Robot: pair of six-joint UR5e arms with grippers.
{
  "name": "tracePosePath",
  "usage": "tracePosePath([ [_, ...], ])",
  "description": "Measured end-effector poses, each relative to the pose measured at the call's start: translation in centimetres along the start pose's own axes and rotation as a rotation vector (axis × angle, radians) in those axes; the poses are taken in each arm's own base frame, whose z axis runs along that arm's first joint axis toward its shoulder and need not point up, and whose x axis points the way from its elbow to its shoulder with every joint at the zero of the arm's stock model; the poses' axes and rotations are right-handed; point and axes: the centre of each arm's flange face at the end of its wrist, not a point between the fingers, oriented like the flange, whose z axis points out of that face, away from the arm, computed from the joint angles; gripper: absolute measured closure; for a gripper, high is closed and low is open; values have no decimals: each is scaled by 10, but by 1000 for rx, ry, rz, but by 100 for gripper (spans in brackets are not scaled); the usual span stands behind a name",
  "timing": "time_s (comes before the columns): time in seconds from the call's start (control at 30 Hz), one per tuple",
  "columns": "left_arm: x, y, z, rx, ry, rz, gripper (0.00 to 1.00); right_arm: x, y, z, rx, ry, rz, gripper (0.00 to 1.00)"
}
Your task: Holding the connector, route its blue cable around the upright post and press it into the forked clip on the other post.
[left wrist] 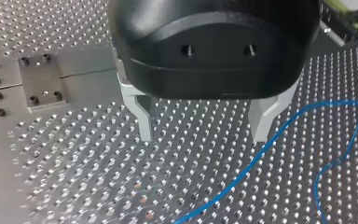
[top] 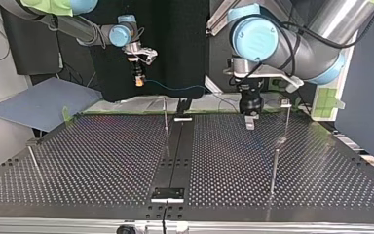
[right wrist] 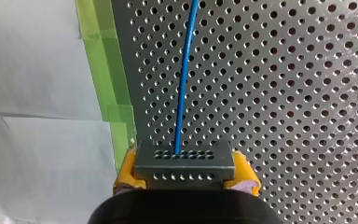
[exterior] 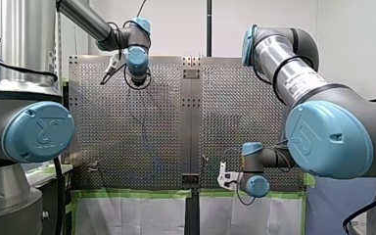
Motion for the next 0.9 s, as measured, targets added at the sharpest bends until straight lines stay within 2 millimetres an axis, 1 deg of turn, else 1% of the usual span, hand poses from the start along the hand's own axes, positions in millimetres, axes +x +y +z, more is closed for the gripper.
tracePosePath([
  [0.2, -5, -1, -1, -52, -26, 25, 0, 0, -2, 0, 5, 1, 1, 100],
  [0.33, -6, -3, 2, -82, -35, 43, 0, 0, -2, 0, 6, 1, 3, 100],
  [0.6, 8, -28, 18, -87, -42, 113, 0, 0, -2, 0, 7, 5, 4, 100],
  [0.7, 11, -35, 24, -98, -44, 132, 0, 0, -2, 0, 7, 4, 4, 100],
  [0.9, 8, -33, 34, -161, -49, 150, 0, 0, -2, 0, 6, 3, 4, 100],
])
